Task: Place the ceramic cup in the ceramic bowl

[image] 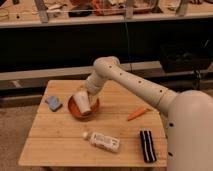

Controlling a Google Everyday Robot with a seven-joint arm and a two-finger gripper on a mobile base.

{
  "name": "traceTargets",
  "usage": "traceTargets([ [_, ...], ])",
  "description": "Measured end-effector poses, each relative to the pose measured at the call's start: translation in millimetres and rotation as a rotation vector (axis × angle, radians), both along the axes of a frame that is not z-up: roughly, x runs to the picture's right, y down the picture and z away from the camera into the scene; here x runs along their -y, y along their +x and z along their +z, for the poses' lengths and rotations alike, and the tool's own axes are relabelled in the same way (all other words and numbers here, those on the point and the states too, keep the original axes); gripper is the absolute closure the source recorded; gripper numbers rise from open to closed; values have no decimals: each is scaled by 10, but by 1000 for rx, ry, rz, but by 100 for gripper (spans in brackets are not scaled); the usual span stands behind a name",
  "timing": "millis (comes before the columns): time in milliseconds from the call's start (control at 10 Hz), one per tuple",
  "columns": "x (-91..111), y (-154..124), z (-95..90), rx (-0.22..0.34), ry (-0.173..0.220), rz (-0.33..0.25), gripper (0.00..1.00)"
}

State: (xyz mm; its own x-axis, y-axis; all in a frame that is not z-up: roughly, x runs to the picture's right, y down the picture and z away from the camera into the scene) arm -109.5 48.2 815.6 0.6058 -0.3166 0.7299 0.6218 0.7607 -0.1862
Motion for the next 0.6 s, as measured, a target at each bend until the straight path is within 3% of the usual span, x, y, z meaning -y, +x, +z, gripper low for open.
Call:
traceTargets([
  [600, 55, 69, -6, -44, 13, 3, 20],
])
